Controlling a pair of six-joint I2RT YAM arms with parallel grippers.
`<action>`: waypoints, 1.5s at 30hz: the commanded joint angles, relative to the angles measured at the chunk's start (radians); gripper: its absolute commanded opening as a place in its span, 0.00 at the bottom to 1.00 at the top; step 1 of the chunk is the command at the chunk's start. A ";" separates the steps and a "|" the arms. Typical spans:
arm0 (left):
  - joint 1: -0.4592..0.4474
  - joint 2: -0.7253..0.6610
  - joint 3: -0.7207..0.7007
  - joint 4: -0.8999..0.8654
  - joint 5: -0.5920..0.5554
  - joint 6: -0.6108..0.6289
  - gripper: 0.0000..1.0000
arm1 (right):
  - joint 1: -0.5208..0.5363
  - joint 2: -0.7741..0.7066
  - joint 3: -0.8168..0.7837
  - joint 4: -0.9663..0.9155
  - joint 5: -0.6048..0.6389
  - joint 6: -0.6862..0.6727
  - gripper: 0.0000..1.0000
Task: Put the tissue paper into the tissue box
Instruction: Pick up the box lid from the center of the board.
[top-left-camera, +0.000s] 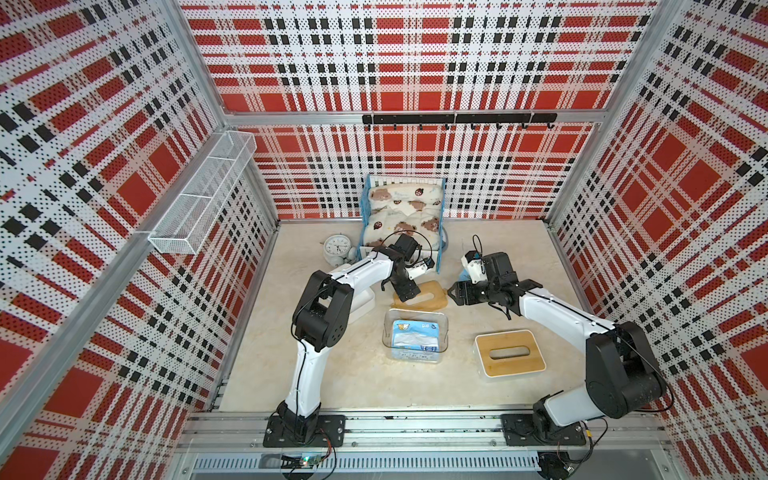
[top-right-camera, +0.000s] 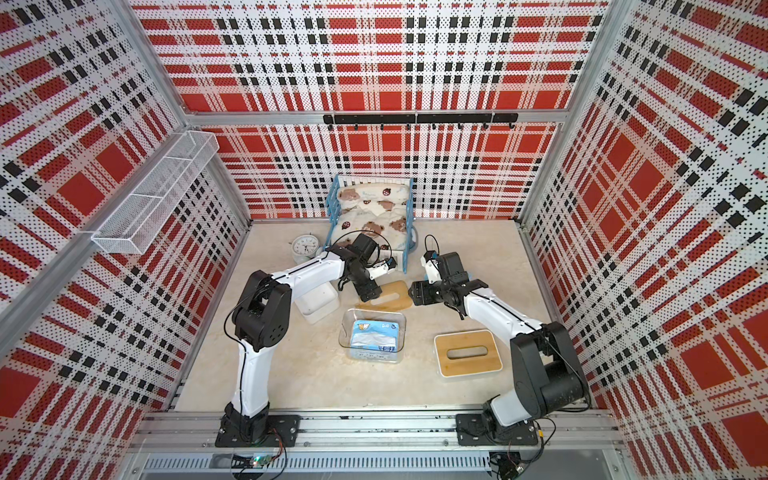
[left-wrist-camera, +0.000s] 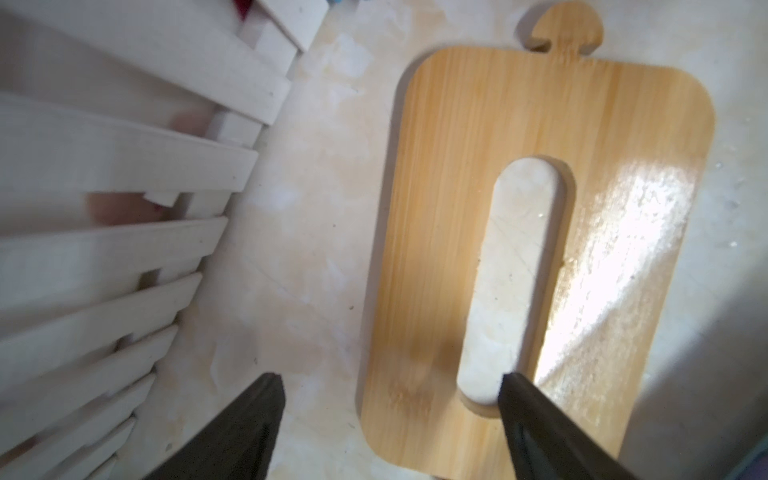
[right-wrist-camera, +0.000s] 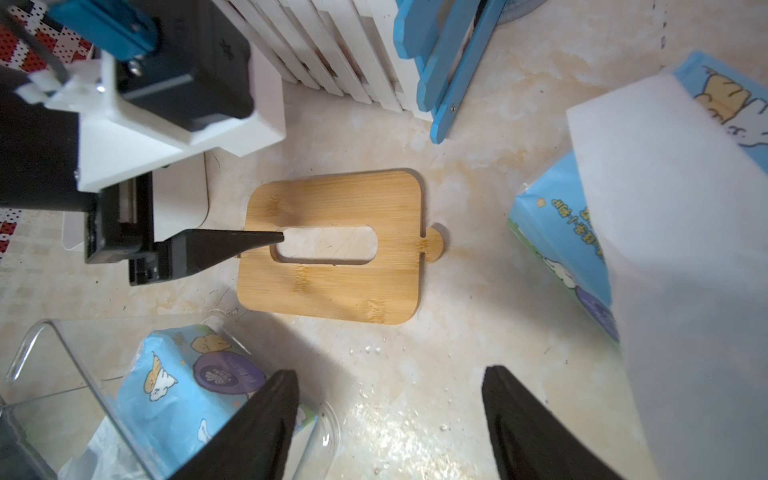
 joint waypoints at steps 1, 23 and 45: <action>0.013 0.036 0.049 -0.040 0.050 0.059 0.87 | -0.005 0.018 0.027 -0.019 -0.002 -0.007 0.77; -0.012 0.166 0.143 -0.099 0.061 0.121 0.75 | -0.005 0.016 0.024 -0.034 -0.005 0.016 0.77; 0.002 0.186 0.172 -0.142 0.119 0.084 0.47 | -0.010 0.038 0.040 -0.046 -0.004 0.013 0.77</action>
